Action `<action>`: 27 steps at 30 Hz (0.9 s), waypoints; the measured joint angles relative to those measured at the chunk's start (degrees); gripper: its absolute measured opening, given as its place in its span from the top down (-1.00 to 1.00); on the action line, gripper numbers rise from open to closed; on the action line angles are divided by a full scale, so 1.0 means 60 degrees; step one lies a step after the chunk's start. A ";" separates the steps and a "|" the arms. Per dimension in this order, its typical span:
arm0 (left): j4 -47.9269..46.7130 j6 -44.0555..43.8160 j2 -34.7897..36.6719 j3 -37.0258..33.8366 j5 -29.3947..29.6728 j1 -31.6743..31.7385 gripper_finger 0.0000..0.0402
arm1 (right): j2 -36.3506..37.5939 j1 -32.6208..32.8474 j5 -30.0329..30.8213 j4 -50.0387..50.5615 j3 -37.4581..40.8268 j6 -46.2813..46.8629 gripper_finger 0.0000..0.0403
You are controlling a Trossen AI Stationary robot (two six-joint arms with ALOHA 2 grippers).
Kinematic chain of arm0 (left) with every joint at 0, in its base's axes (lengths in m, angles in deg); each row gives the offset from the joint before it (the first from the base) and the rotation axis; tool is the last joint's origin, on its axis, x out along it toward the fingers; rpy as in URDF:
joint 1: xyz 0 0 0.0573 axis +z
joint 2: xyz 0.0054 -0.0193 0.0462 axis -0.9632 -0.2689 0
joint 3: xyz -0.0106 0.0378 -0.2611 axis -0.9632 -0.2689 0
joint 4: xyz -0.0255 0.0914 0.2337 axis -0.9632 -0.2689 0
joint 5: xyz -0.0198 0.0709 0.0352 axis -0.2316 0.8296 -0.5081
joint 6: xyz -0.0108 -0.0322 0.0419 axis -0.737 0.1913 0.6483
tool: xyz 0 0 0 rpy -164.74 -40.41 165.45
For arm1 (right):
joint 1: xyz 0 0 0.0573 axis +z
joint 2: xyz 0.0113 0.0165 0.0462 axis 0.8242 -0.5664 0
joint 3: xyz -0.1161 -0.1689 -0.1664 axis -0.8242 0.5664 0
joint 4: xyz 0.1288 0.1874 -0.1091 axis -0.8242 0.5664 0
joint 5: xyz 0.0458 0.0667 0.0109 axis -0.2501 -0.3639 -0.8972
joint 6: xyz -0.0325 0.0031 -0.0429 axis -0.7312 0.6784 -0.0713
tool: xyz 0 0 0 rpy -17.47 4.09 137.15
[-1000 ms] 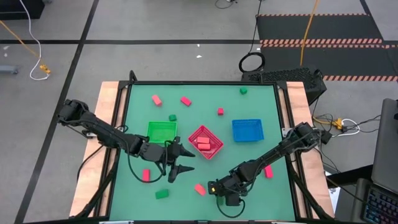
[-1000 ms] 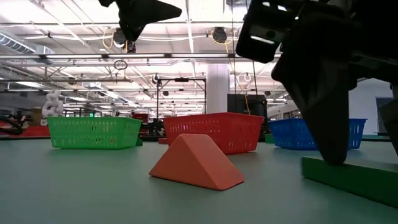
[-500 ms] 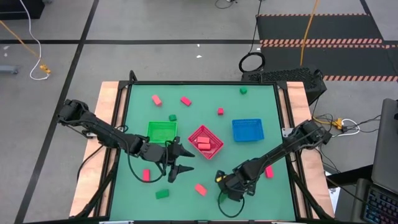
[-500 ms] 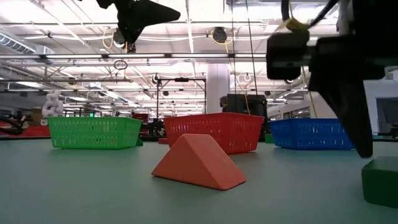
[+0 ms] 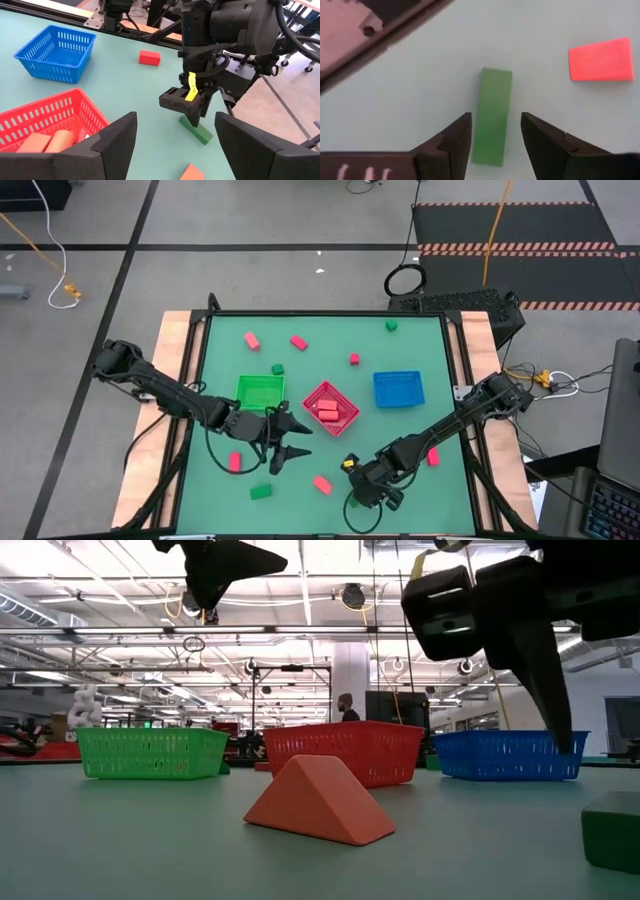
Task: Sort & place blocks by color
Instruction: Put the green block into the blue bin
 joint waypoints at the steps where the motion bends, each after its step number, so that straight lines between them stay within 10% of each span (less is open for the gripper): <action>1: 0.0000 -0.0004 -0.0001 0.0000 0.0000 -0.0005 -0.35 | 0.0000 0.0004 0.0001 -0.0042 0.0000 0.0085 0.16; 15: -0.0066 -0.0062 0.0000 0.0000 -0.0001 -0.0107 -0.35 | 0.0007 0.0062 0.0568 -0.1948 0.1293 0.0534 0.08; 27: -0.0240 -0.0061 0.0000 0.0000 -0.0001 -0.0103 -0.35 | 0.0055 0.0109 0.0368 -0.2298 0.1883 0.0487 0.51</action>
